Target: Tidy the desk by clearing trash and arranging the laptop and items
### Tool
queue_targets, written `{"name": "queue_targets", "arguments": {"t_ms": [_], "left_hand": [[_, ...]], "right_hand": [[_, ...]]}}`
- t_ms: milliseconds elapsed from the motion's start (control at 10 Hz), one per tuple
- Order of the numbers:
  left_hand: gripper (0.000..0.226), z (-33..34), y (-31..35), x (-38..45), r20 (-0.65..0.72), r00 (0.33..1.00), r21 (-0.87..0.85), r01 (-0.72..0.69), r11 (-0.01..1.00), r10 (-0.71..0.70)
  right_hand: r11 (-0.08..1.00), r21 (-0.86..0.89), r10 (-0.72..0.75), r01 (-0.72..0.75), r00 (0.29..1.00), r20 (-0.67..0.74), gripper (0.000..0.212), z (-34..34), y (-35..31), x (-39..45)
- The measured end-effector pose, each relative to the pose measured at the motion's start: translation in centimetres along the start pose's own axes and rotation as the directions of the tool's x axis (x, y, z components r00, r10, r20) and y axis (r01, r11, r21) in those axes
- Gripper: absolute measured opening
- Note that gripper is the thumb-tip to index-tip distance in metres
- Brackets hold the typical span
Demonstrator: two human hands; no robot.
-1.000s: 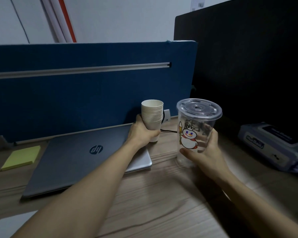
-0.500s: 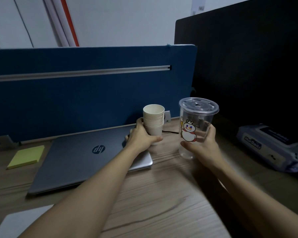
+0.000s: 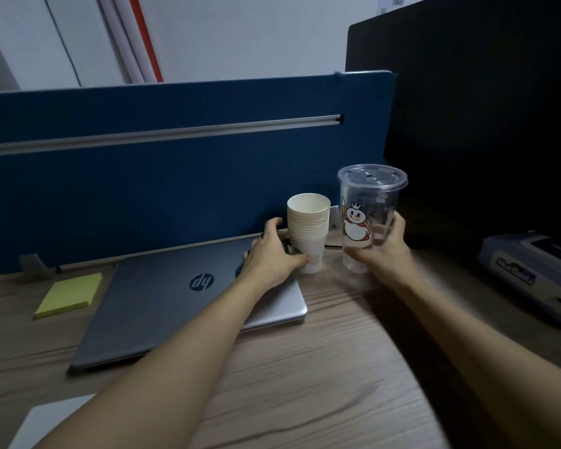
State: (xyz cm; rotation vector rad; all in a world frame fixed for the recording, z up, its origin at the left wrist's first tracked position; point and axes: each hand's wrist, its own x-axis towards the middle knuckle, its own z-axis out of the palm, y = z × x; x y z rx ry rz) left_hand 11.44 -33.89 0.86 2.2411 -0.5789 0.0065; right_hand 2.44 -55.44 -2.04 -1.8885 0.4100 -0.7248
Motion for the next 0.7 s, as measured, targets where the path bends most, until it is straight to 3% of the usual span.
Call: {"name": "queue_targets", "arguments": {"t_ms": [500, 700], "left_hand": [[0.095, -1.0, -1.1, -1.4, 0.026, 0.999, 0.027, 0.031, 0.999, -0.032], [0.083, -3.7, -0.7, -3.7, 0.01, 1.0, -0.022, 0.026, 0.999, -0.026]], "right_hand": [[0.998, -0.058, 0.001, 0.001, 0.999, 0.039, 0.11, 0.2, 0.8, -0.4], [0.998, -0.061, 0.03, -0.027, 0.998, 0.046, 0.114, -0.7, -1.4, -3.2]]}}
